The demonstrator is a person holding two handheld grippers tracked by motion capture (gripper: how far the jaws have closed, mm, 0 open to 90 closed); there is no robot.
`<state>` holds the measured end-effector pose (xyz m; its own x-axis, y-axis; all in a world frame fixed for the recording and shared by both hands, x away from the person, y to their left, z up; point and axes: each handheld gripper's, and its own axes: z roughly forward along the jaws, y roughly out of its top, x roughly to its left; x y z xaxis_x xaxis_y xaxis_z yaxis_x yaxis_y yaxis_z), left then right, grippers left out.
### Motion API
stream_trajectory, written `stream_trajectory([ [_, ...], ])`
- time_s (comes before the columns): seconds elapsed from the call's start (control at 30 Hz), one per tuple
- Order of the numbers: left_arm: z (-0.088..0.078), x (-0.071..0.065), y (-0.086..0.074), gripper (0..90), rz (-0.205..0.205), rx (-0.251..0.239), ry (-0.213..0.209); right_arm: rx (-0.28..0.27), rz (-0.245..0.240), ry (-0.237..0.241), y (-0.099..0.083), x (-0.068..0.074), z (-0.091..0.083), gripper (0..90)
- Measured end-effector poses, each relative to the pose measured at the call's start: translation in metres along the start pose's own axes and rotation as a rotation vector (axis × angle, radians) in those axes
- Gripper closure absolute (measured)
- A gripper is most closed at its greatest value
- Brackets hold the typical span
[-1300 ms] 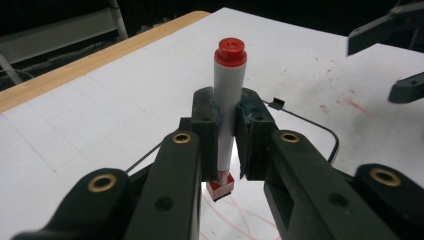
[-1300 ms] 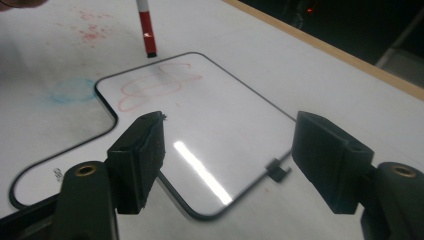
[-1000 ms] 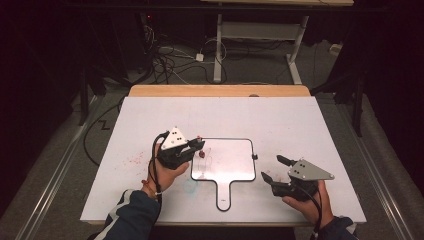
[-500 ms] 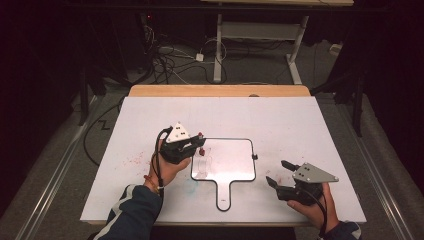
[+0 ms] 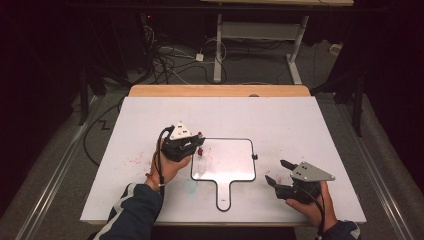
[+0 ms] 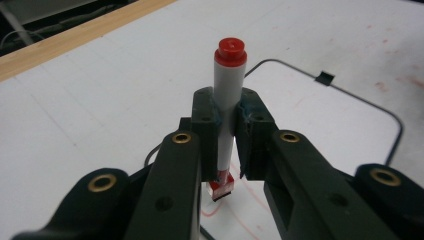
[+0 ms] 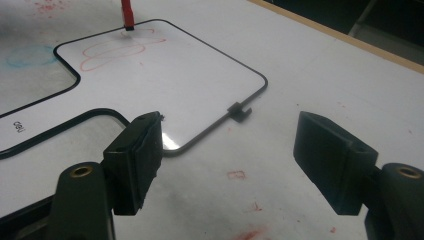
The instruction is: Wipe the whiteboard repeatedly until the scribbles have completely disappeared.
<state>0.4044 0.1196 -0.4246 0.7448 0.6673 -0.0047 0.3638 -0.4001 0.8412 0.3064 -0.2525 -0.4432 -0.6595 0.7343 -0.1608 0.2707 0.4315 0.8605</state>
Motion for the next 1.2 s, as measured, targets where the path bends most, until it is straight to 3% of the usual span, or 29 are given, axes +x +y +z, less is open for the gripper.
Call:
stream_trajectory([
  [0.1,0.008,0.000,-0.001,78.8,0.021,0.018,0.018,0.004,-0.007,0.000,-0.001,0.000,0.000,28.9],
  [0.2,0.009,0.003,-0.003,78.7,0.024,0.002,0.044,0.001,-0.004,0.001,-0.001,0.000,0.000,28.9],
  [0.3,0.010,0.010,-0.005,78.7,0.000,-0.016,0.066,0.000,-0.004,-0.001,-0.001,0.001,0.000,28.9],
  [0.37,0.010,0.016,-0.007,78.7,-0.026,-0.032,0.062,0.000,-0.003,0.006,-0.001,0.001,0.001,28.9],
  [0.5,0.011,0.016,-0.007,78.8,-0.023,-0.033,0.059,0.012,-0.016,0.011,-0.004,0.001,0.001,28.8],
  [0.6,0.011,0.011,-0.006,78.8,-0.022,-0.034,0.017,0.003,-0.011,0.013,-0.003,0.001,-0.001,28.8],
  [0.73,0.014,0.004,-0.005,78.8,0.023,-0.036,0.040,-0.003,-0.015,0.021,-0.002,0.002,-0.001,28.8],
  [0.93,0.021,0.020,-0.007,78.8,-0.023,-0.085,0.081,0.003,-0.018,0.026,-0.002,0.003,0.001,28.8],
  [1.07,0.024,0.021,-0.007,78.8,-0.037,-0.096,0.064,0.006,-0.017,0.028,-0.002,0.003,0.002,28.9],
  [1.1,0.025,0.019,-0.007,78.8,-0.046,-0.099,0.042,0.004,-0.017,0.032,-0.002,0.003,0.002,28.8],
  [1.2,0.026,0.012,-0.005,78.8,-0.026,-0.093,0.035,0.005,-0.020,0.034,-0.002,0.003,0.002,28.8],
])
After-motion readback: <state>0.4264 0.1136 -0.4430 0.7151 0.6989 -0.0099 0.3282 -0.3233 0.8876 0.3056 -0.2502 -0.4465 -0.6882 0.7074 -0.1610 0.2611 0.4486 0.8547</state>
